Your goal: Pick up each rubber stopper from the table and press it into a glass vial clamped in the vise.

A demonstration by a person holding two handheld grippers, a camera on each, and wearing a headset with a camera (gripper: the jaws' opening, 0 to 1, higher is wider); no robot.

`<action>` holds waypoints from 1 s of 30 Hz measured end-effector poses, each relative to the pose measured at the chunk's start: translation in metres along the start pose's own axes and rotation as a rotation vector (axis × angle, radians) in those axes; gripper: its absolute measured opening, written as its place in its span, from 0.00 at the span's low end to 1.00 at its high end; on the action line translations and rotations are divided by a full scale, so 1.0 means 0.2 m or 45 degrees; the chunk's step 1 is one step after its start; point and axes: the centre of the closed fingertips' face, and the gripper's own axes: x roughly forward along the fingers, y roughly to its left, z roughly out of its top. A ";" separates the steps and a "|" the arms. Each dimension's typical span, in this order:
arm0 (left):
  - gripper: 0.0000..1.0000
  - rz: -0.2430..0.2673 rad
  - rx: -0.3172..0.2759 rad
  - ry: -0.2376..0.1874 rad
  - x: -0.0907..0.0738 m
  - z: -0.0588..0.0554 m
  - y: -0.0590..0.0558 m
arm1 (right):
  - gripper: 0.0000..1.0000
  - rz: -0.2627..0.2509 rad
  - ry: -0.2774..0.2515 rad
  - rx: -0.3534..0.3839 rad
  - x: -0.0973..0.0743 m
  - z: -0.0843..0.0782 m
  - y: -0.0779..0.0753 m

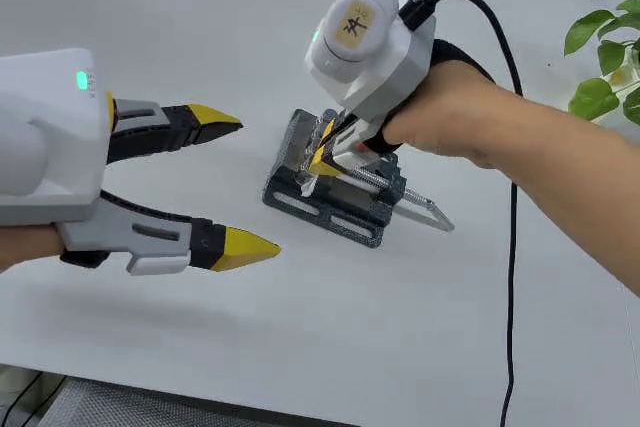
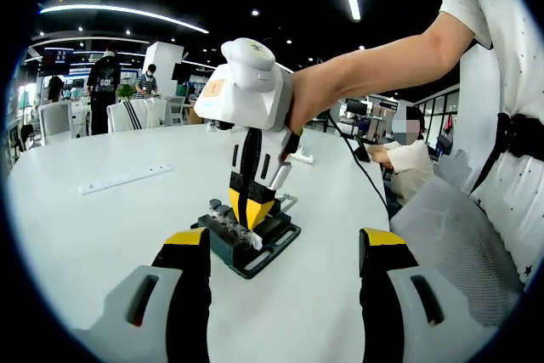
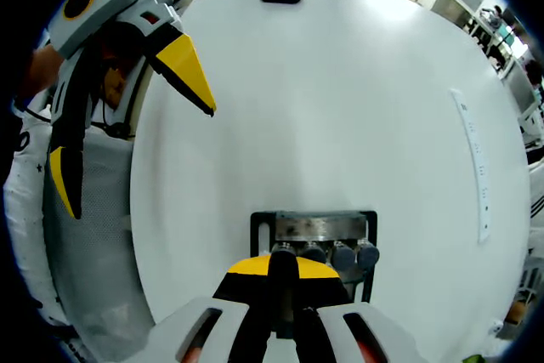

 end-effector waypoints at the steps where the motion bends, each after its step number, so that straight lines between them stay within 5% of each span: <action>1: 0.70 -0.001 0.003 0.001 0.00 0.00 0.00 | 0.02 -0.001 -0.001 -0.002 0.00 0.00 0.00; 5: 0.70 -0.001 0.006 0.001 0.00 0.01 -0.01 | 0.02 -0.006 -0.012 -0.006 -0.01 0.00 0.01; 9: 0.70 0.003 0.013 0.002 -0.01 0.01 0.00 | 0.03 0.003 -0.100 0.053 -0.01 0.00 -0.01; 30: 0.70 0.031 0.014 0.009 -0.03 0.02 -0.01 | 0.05 -0.046 -0.130 0.016 -0.02 0.00 0.00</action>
